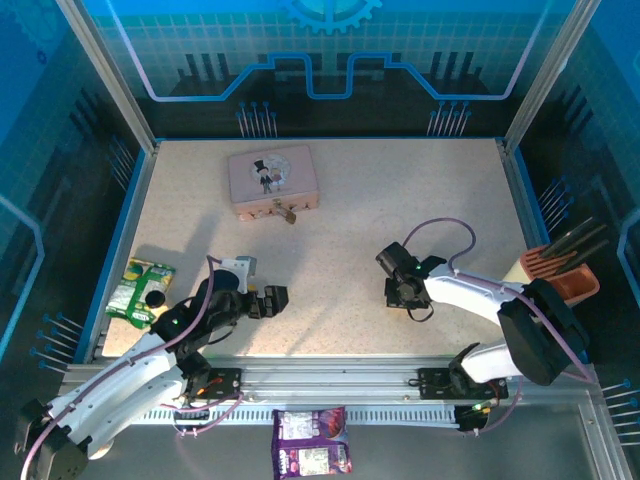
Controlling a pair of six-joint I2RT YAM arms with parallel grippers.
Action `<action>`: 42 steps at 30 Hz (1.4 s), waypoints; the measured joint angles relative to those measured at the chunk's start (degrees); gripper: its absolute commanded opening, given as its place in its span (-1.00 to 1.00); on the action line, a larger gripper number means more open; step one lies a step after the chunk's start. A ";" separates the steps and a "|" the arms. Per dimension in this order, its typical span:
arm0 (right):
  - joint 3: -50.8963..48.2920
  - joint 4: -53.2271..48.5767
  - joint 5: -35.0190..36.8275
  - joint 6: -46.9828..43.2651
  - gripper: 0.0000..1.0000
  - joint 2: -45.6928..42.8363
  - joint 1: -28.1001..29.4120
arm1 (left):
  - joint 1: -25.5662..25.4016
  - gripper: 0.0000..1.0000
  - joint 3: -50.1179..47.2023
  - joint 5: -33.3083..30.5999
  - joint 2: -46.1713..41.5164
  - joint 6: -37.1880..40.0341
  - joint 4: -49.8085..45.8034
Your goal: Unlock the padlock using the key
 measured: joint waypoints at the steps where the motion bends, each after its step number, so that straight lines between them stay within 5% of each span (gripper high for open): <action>1: -0.04 0.22 0.00 -0.04 -0.73 0.00 0.00 | 0.00 0.99 0.00 0.02 0.00 -0.02 0.00; 12: -1.66 2.21 -0.50 -0.39 -1.00 -1.99 -0.33 | 0.00 0.98 0.00 0.02 -0.04 -0.66 0.02; 33: -10.56 22.45 -13.77 4.94 -1.00 -19.58 0.26 | -1.46 0.88 2.71 5.38 10.69 -13.57 12.41; 42: -10.73 29.64 -19.96 10.93 -1.00 -21.09 0.42 | -6.91 0.80 3.76 7.58 14.45 -7.69 21.38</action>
